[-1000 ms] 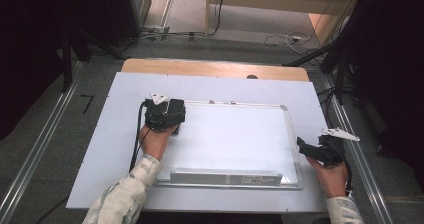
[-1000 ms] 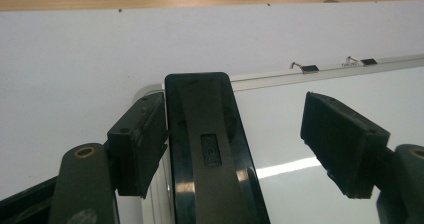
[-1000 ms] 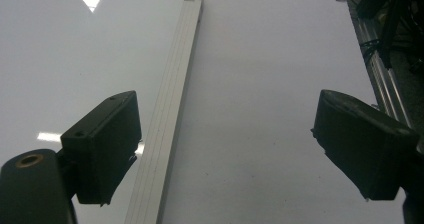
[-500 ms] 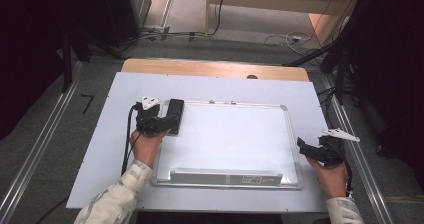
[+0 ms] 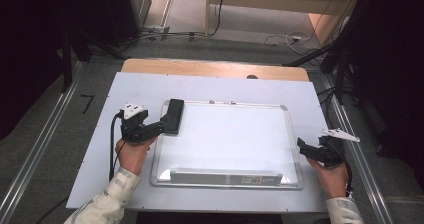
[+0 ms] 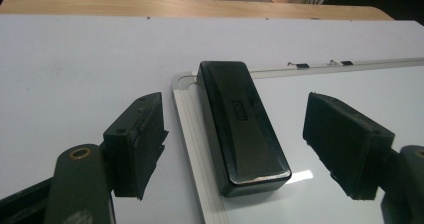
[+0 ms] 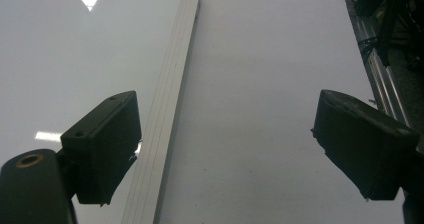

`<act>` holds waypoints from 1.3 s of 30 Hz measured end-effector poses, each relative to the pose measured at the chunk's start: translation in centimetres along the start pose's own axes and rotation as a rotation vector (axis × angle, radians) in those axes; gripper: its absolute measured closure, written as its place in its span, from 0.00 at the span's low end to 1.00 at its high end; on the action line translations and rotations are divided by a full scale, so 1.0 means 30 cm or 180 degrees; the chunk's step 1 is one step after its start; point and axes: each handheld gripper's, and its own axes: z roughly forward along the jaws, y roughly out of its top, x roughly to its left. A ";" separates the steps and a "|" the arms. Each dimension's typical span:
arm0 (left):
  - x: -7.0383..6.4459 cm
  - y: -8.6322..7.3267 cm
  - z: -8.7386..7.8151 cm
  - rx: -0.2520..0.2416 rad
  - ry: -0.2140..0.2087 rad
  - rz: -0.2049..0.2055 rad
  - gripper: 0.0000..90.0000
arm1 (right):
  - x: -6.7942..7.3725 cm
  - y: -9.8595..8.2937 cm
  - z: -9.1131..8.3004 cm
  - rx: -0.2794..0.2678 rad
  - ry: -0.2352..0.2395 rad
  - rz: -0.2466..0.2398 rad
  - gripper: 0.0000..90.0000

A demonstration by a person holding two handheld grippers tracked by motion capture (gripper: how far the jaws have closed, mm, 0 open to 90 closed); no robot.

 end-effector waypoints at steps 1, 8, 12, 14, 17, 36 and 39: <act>0.005 -0.004 -0.005 -0.0015 -0.0005 -0.0008 0.28 | 0.000 0.000 0.000 0.0001 0.0000 0.0002 0.12; 0.049 -0.029 -0.042 -0.0025 -0.0062 -0.0123 0.28 | -0.001 0.000 -0.002 -0.0002 0.0013 0.0016 0.12; 0.065 -0.048 -0.064 -0.0032 -0.0063 -0.0142 0.28 | -0.001 0.000 -0.002 -0.0003 0.0016 0.0020 0.12; 0.070 -0.055 -0.071 -0.0030 -0.0061 -0.0146 0.28 | -0.001 0.000 -0.003 -0.0005 0.0016 0.0013 0.12; 0.081 -0.068 -0.081 -0.0006 -0.0032 -0.0151 0.28 | -0.001 0.001 -0.005 -0.0016 0.0013 0.0013 0.12; 0.135 -0.111 -0.126 0.0063 0.0123 -0.0127 0.26 | -0.001 0.001 -0.008 -0.0021 0.0022 0.0020 0.12; 0.154 -0.116 -0.137 0.0067 0.0147 -0.0173 0.26 | -0.001 0.001 -0.008 -0.0022 0.0021 0.0020 0.12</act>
